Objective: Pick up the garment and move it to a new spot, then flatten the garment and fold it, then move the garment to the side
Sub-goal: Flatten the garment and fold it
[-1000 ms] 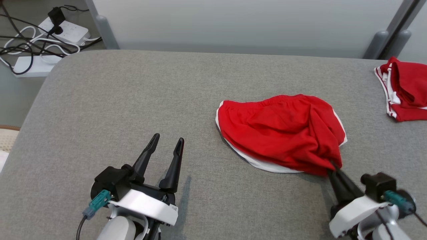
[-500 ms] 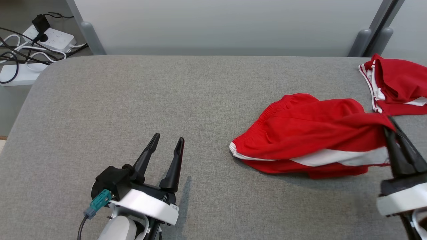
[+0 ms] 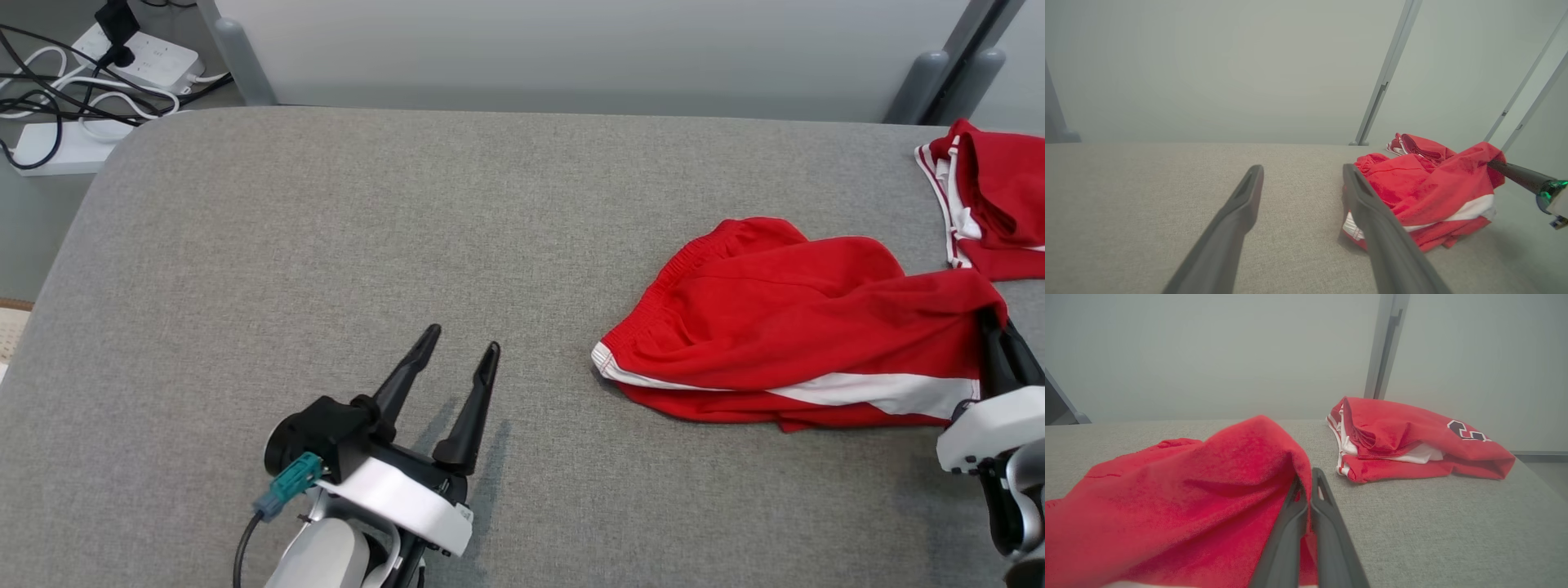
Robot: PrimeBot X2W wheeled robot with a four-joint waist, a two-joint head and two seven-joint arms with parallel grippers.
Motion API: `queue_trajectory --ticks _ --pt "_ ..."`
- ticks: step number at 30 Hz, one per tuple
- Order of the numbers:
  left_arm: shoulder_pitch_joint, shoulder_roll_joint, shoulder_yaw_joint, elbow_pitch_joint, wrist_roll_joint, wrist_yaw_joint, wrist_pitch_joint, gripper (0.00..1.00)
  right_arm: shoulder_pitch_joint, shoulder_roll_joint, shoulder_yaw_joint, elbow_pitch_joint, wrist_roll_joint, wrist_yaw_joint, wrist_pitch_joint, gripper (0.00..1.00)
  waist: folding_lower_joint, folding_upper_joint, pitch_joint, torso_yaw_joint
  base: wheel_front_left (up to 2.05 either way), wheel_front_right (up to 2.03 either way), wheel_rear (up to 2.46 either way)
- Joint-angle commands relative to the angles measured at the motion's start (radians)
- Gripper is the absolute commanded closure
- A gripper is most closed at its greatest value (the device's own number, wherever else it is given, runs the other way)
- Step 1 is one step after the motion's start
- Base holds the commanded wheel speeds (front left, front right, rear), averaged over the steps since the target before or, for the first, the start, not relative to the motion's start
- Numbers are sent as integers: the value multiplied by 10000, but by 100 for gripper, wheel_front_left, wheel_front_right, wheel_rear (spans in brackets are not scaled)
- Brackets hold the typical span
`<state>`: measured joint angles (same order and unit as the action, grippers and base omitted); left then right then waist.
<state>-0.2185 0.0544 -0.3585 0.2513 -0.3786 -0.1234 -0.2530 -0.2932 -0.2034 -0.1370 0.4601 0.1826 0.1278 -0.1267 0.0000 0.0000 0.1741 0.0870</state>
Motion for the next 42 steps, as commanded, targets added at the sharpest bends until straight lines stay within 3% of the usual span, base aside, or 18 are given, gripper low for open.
queue_trajectory --ticks 1,4,5,6,7,8,13,17,21,27,42 --pt "-449 173 151 -144 -11 -58 -88 0 -457 -205 184 253 -48 29 -376 100 0 0 25 51 0 0 0" --pt "-531 276 -160 -63 -113 -66 -88 0 -1101 -148 408 1415 -18 29 -824 100 0 0 33 88 0 0 0" --pt "-549 319 -263 -32 -146 -67 -88 0 -1271 -120 477 1725 48 29 -934 82 0 0 27 83 0 0 0" --pt "-570 369 -394 -3 -178 -68 -88 0 -1401 -117 551 1993 70 29 -1025 53 0 0 19 76 0 0 0" --pt "-593 417 -510 6 -211 -69 -88 0 -1502 -103 632 2195 125 29 -1113 4 0 0 9 66 0 0 0" --pt "-607 451 -574 10 -254 -69 -88 0 -1558 -102 703 2353 182 29 -1187 0 0 0 -2 51 0 0 0" --pt "-604 570 -647 19 -365 -71 -88 0 -1350 -176 730 1990 158 29 -1339 0 0 0 -72 -102 0 0 0" --pt "-509 621 -349 -107 -394 11 -88 0 -696 108 554 -83 -163 29 -1347 0 0 0 -120 -428 0 0 0" --pt "-376 567 42 -278 -469 159 -88 0 240 435 1061 -2209 -200 29 -1349 0 0 0 -215 -766 0 0 0" --pt "-156 460 312 -389 -415 192 -88 0 1459 762 1475 -4279 -228 29 -1350 0 0 0 -375 -1022 0 0 0" --pt "467 309 477 -189 -266 115 -88 0 4117 1302 1486 -4763 -46 29 -1350 0 0 0 -720 -952 0 0 0"
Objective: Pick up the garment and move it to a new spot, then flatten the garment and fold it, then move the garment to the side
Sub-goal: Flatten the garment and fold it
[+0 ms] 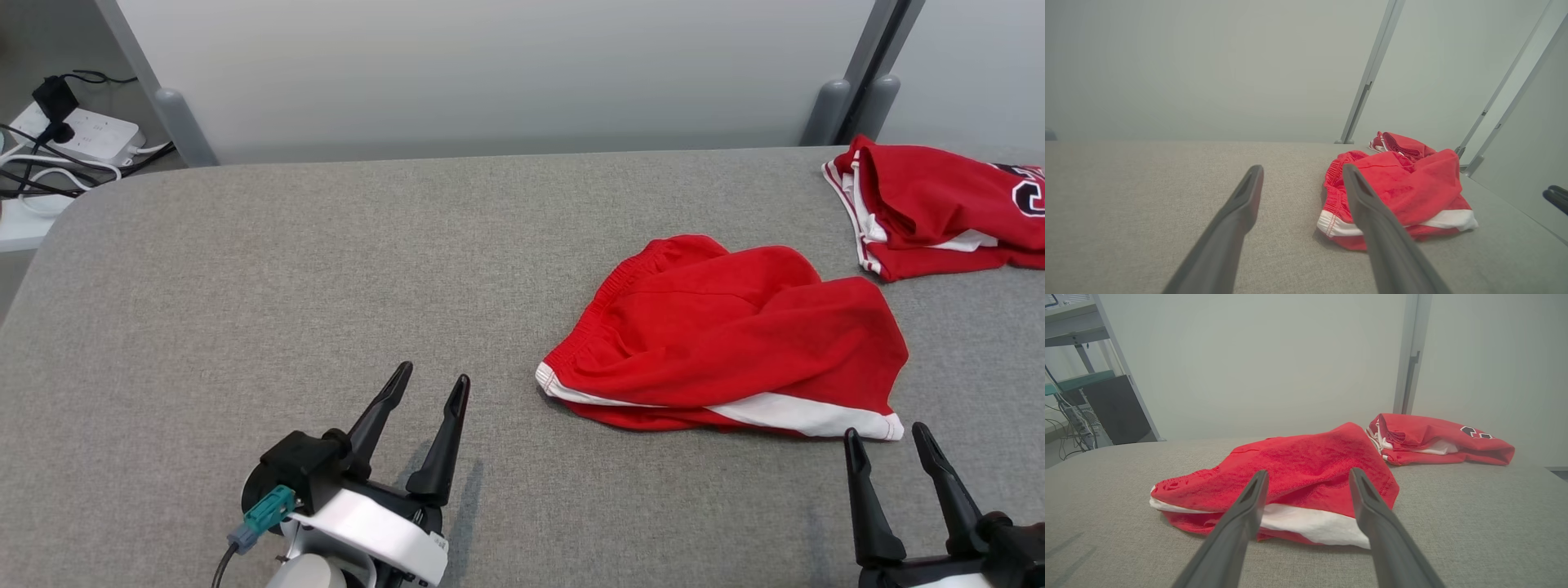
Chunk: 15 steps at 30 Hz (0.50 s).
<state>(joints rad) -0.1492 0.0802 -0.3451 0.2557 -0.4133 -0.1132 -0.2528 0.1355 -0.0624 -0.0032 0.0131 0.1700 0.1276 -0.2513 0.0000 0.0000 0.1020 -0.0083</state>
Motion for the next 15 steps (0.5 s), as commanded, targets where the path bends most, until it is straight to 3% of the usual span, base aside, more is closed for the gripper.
queue_trajectory --ticks 1,9,15 --pt "-223 45 347 -208 88 8 -90 0 -145 -94 143 -295 74 31 -104 0 0 0 12 -9 0 0 0" --pt "-345 44 390 -24 168 -26 -90 0 -203 -16 188 -288 114 31 -104 0 0 0 116 -93 0 0 0" --pt "-892 200 -91 543 501 -74 27 0 -331 9 87 -136 177 31 -104 0 0 0 410 -96 0 0 0"
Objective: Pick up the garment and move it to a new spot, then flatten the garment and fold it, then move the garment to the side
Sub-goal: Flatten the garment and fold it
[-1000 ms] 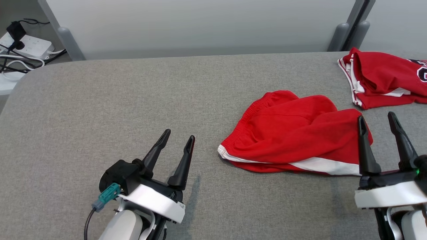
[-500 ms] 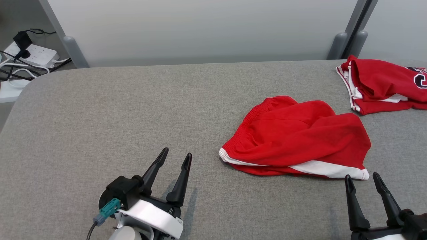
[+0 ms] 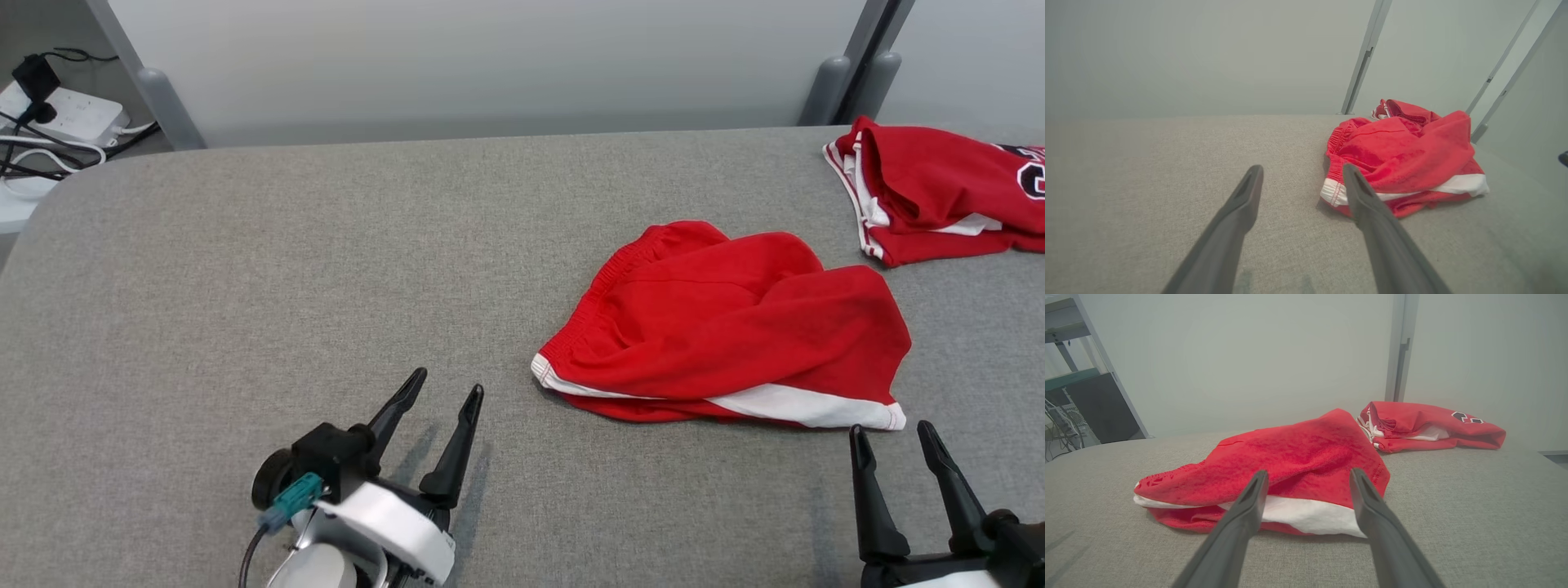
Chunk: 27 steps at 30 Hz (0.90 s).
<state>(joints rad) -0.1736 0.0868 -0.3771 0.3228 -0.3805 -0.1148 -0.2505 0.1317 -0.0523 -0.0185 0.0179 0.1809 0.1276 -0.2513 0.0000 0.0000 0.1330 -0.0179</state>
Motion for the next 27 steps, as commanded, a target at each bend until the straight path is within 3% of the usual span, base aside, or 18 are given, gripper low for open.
queue_trajectory --ticks 1,8,17,27 --pt "-816 138 120 41 218 -67 106 0 -337 -92 246 -174 76 31 -104 0 0 0 166 0 0 0 0" --pt "-2248 209 -884 1170 573 -133 705 0 -650 -110 342 -195 92 31 -105 0 0 0 658 -109 0 0 0" --pt "-3565 464 -2413 2512 281 -156 1258 0 -886 -113 403 -256 125 31 -105 0 0 0 1042 -477 0 0 0" --pt "-4287 429 -2881 3423 267 -158 989 0 -934 -107 385 -345 140 31 -105 0 0 0 1270 -727 0 0 0"
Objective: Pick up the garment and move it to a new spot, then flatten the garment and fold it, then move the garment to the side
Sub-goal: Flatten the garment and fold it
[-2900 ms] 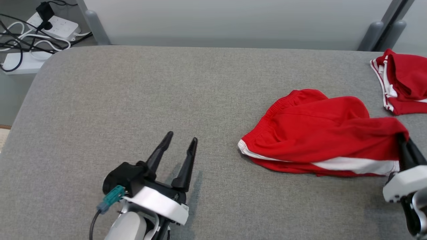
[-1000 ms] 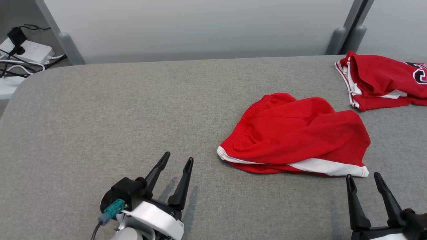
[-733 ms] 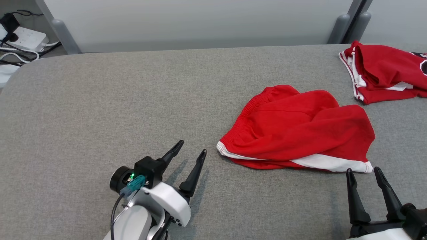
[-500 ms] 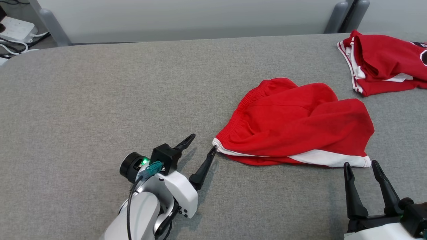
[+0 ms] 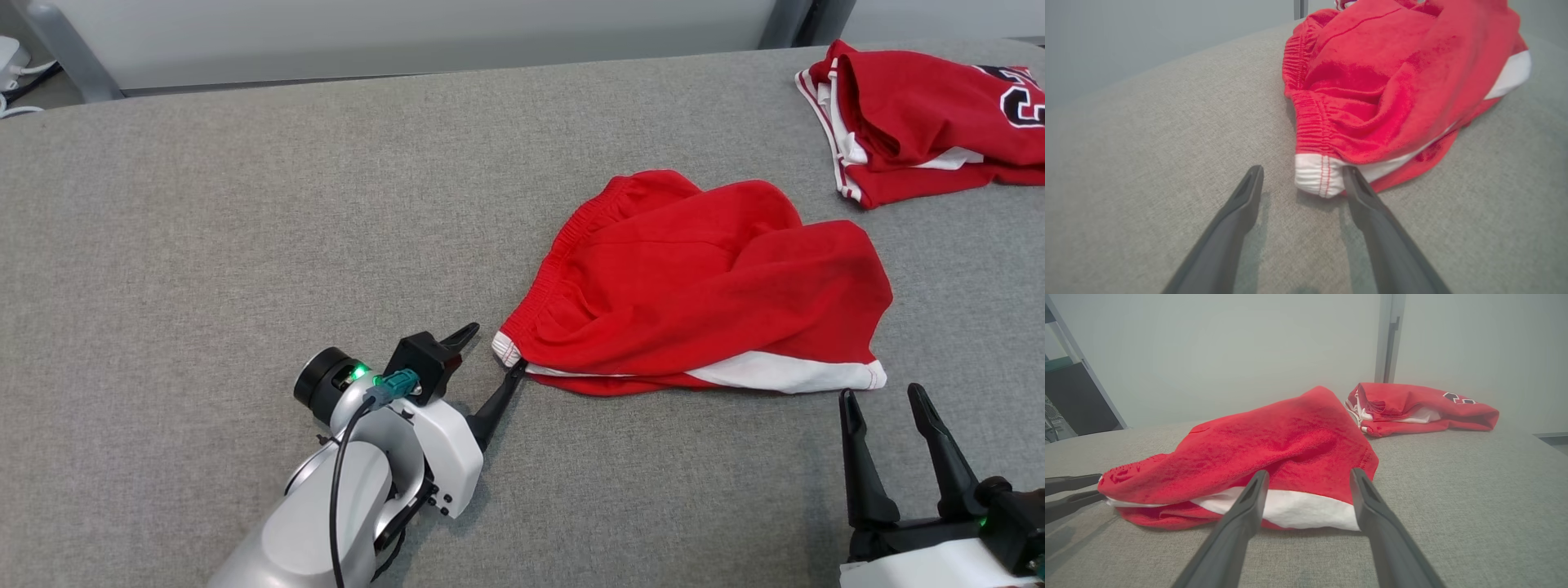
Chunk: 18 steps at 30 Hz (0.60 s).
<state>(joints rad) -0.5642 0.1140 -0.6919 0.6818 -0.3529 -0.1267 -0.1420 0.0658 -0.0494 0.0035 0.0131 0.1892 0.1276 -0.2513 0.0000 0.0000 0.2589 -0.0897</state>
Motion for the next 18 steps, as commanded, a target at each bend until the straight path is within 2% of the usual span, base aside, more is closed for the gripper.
queue_trajectory --ticks 1,7,8,10,11,13,18 --pt "-420 141 218 -105 -40 -39 -131 0 -272 -137 148 -305 54 31 -105 0 0 0 26 -17 0 0 0" --pt "-580 97 -137 88 -270 -39 -360 0 -240 -154 65 -351 40 31 -105 0 0 0 66 10 0 0 0" --pt "-602 103 -218 71 -313 -39 -427 6 -229 -154 53 -341 33 31 -105 0 0 0 67 29 0 0 0" --pt "-644 117 -347 40 -411 -39 -528 52 -209 -157 39 -295 30 31 -105 0 0 0 63 72 0 0 0" --pt "-662 126 -400 34 -458 -39 -560 63 -204 -167 35 -258 34 31 -105 0 0 0 57 94 0 0 0" --pt "-685 146 -490 24 -549 -39 -618 100 -200 -187 23 -184 56 31 -105 0 0 0 40 132 0 0 0" --pt "-744 247 -787 -17 -806 -40 -692 100 -219 -251 -1 -47 93 31 -105 0 0 0 15 198 0 0 0"
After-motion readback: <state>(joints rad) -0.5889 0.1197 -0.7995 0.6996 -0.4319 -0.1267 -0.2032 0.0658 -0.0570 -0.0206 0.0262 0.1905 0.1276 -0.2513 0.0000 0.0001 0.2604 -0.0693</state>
